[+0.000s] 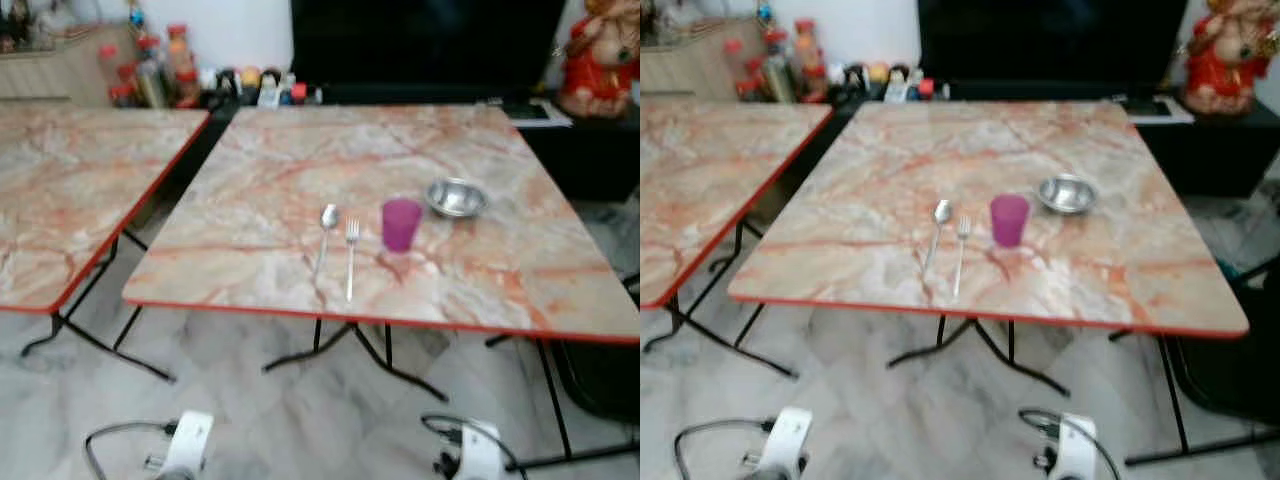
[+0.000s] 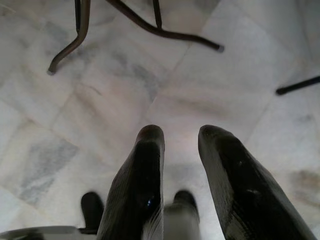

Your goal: Setting the table

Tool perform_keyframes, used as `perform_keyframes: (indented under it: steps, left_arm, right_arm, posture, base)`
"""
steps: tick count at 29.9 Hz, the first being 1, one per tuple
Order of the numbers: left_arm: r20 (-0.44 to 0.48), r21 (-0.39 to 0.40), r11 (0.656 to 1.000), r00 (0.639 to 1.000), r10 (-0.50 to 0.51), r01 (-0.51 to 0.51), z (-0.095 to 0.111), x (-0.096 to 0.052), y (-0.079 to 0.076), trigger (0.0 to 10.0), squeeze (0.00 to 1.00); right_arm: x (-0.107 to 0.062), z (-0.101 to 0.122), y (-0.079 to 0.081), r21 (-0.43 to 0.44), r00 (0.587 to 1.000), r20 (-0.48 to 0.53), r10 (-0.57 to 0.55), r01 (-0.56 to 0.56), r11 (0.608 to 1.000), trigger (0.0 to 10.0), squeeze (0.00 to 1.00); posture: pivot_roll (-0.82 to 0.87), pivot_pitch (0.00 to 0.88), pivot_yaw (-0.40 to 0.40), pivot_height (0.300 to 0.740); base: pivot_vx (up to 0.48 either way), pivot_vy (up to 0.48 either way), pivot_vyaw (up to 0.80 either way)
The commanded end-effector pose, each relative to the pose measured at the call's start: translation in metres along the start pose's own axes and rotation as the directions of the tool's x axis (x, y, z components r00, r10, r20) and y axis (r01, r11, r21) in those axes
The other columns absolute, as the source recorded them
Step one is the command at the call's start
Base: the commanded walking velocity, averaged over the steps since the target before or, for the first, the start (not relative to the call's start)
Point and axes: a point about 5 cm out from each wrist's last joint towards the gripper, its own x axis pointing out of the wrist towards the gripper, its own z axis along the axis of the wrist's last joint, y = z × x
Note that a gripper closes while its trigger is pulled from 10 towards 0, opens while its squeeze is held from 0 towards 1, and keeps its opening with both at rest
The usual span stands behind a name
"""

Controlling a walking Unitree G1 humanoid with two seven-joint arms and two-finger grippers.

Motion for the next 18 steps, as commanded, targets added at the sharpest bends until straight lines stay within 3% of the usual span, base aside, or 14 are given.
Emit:
perform_keyframes:
  steps: [1,7,18]
  left_arm:
    - [0.022,0.010,1.000,1.000,-0.019,0.019,0.0081,0.0013,-0.0059,10.0,0.00]
    - [0.022,0.017,1.000,0.999,-0.024,0.024,0.0076,0.0012,-0.0062,10.0,0.00]
    - [0.016,0.035,0.999,0.999,-0.033,0.032,0.0062,0.0012,-0.0082,10.0,0.00]
  right_arm:
    - [-0.0022,-0.0064,-0.0144,0.005,0.998,-0.026,-0.051,0.052,0.999,10.0,0.00]
    - [-0.0028,-0.0084,-0.0149,0.018,0.998,-0.027,-0.059,0.059,0.998,10.0,0.00]
    - [-0.0031,-0.0098,-0.0125,-0.009,0.999,-0.027,-0.040,0.039,0.999,10.0,0.00]
  posture:
    - [-0.10,0.000,0.040,0.740]
    - [-0.10,0.000,0.045,0.740]
    - [-0.10,0.000,0.047,0.740]
  base:
    - [0.274,0.000,0.00]
    - [0.273,0.000,-0.63]
    - [0.262,0.000,0.00]
